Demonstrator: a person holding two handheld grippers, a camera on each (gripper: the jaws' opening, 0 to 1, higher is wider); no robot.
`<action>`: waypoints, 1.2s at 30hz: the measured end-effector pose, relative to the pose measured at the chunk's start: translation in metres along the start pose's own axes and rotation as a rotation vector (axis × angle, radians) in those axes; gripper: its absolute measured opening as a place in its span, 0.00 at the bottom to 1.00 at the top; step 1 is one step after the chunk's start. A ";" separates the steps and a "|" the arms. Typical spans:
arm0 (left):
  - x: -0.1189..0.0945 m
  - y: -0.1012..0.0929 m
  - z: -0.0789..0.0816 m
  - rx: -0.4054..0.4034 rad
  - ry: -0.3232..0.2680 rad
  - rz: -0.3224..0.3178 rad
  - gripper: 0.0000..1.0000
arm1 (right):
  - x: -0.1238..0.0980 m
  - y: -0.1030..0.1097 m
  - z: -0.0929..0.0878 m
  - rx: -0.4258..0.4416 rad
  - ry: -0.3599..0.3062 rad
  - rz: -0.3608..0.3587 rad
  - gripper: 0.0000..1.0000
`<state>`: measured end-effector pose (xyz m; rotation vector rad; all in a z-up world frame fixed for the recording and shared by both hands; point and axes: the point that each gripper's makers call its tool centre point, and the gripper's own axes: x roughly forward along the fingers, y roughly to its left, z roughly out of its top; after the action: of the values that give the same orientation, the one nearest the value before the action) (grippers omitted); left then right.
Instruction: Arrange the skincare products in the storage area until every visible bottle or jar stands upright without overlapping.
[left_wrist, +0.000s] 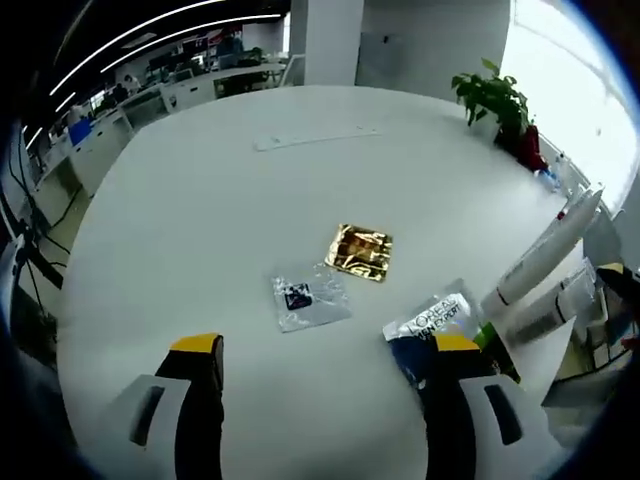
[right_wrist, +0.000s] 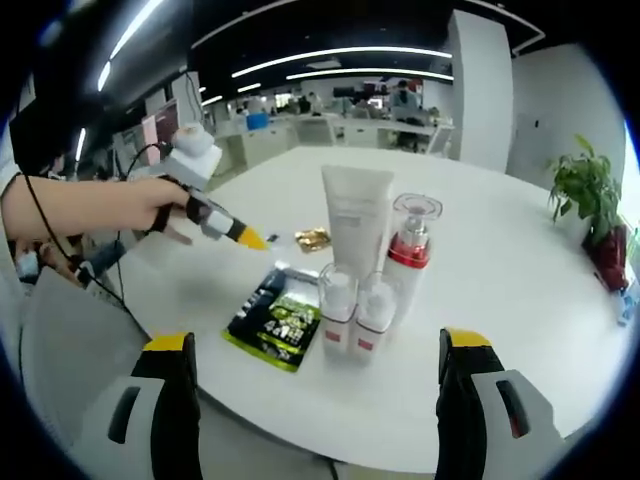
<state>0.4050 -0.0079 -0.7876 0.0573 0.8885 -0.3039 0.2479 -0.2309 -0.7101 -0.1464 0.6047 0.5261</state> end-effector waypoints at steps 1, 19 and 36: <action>0.000 0.000 0.000 -0.015 -0.001 0.005 0.75 | 0.000 0.000 0.000 -0.006 0.001 -0.002 0.99; 0.042 0.004 0.002 -0.045 0.020 0.123 0.64 | -0.001 -0.005 -0.001 0.006 0.003 -0.021 0.99; 0.051 0.009 -0.003 -0.040 0.050 0.123 0.57 | -0.002 -0.010 -0.001 0.025 -0.005 -0.046 0.99</action>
<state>0.4351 -0.0112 -0.8296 0.0820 0.9365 -0.1705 0.2512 -0.2411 -0.7096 -0.1347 0.6017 0.4740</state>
